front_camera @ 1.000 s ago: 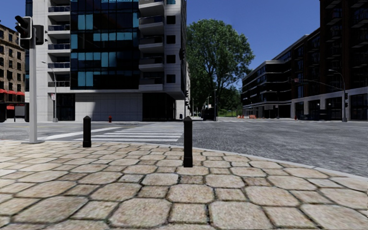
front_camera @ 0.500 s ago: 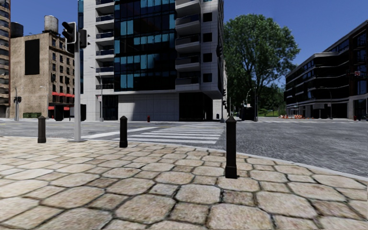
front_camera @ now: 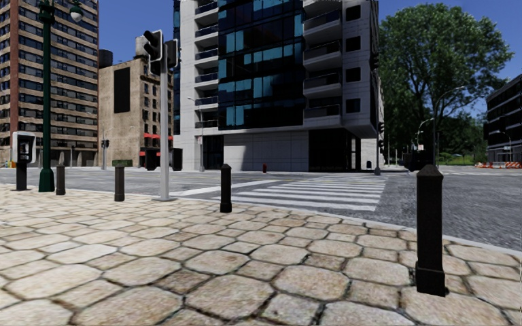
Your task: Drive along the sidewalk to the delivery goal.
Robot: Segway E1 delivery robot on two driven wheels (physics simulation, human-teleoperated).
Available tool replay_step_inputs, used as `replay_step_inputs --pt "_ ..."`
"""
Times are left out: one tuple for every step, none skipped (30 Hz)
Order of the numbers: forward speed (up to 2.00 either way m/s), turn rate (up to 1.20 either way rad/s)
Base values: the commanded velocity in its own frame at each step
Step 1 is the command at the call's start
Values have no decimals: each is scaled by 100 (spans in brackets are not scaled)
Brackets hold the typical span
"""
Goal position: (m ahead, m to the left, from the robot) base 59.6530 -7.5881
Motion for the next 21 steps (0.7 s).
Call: replay_step_inputs --pt "110 0" --pt "110 0" --pt "102 0" --pt "100 0" --pt "99 0" --pt "99 0" --pt "99 0" --pt "99 0" --pt "107 0" --pt "107 0" --pt "180 0" --pt "200 0" --pt "200 0" --pt "200 0" --pt "200 -4" --pt "200 -17" --pt "200 -17" --pt "200 -21" --pt "200 -22" --pt "200 -22" --pt "200 -22"
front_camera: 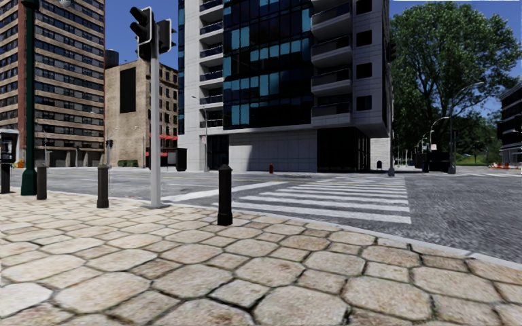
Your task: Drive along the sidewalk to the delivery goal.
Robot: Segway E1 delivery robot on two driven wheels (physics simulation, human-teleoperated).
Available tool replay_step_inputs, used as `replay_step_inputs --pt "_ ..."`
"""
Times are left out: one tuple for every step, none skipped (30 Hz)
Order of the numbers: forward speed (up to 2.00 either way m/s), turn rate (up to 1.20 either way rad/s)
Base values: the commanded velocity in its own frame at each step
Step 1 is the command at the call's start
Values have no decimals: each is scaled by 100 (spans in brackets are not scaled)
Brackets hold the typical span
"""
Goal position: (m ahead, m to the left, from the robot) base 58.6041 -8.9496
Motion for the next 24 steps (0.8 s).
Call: replay_step_inputs --pt "200 -23" --pt "200 -23" --pt "200 -27" --pt "200 -58" --pt "200 -58" --pt "200 -58" --pt "200 -58" --pt "200 -58" --pt "200 -58" --pt "200 -58" --pt "200 -63" --pt "200 -66" --pt "200 -66" --pt "200 -67" --pt "200 -67" --pt "200 -67" --pt "200 -67" --pt "200 -67" --pt "200 -64" --pt "200 -64" --pt "200 -60" --pt "200 -14" --pt "200 0" --pt "200 0"
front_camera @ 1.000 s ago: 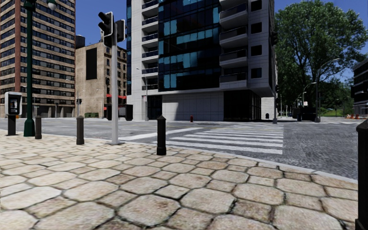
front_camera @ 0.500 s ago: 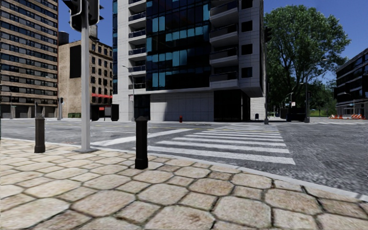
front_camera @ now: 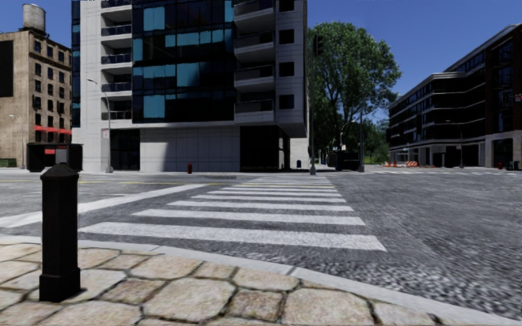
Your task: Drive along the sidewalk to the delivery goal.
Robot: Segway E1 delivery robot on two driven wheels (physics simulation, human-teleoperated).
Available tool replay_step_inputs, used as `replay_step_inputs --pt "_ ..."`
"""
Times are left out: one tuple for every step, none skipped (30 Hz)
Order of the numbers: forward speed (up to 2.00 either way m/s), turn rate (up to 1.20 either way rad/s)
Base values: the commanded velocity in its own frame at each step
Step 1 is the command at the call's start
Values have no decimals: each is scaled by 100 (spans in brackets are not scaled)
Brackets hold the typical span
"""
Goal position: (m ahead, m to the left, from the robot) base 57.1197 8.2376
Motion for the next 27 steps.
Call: replay_step_inputs --pt "200 0" --pt "200 0" --pt "200 0" --pt "200 0" --pt "200 0" --pt "200 0" --pt "200 0" --pt "200 0" --pt "200 0" --pt "200 0" --pt "200 0" --pt "200 0" --pt "200 0" --pt "200 0" --pt "200 0" --pt "200 0" --pt "200 0" --pt "200 0" --pt "200 0" --pt "192 0" --pt "173 0" --pt "164 0" --pt "164 0" --pt "158 0" --pt "152 0" --pt "143 0" --pt "143 0"
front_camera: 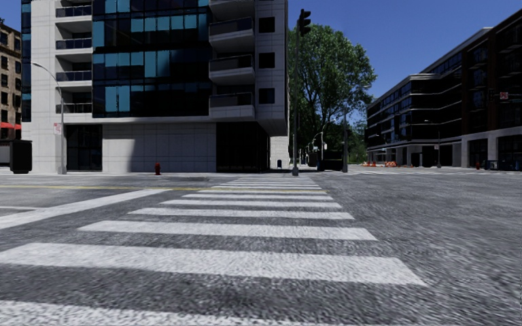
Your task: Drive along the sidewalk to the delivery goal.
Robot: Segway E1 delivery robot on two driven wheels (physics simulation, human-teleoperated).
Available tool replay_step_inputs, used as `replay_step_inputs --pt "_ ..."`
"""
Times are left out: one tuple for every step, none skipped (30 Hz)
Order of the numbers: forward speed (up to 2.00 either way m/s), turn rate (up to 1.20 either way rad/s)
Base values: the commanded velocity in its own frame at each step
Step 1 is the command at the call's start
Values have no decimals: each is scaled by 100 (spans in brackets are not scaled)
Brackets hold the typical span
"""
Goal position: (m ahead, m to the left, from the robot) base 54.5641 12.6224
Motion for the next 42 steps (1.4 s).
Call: replay_step_inputs --pt "139 0" --pt "136 0" --pt "134 0" --pt "134 0" --pt "133 0" --pt "133 0" --pt "133 0" --pt "133 0" --pt "133 0" --pt "133 0" --pt "133 0" --pt "133 0" --pt "133 0" --pt "133 0" --pt "133 0" --pt "133 0" --pt "133 0" --pt "134 0" --pt "134 0" --pt "136 0" --pt "140 0" --pt "140 0" --pt "146 0" --pt "150 0" --pt "153 0" --pt "153 0" --pt "154 0" --pt "154 0" --pt "154 0" --pt "155 0" --pt "156 0" --pt "157 0" --pt "157 0" --pt "157 0" --pt "159 0" --pt "159 0" --pt "171 0" --pt "200 0" --pt "200 0" --pt "200 0" --pt "200 0" --pt "200 0"
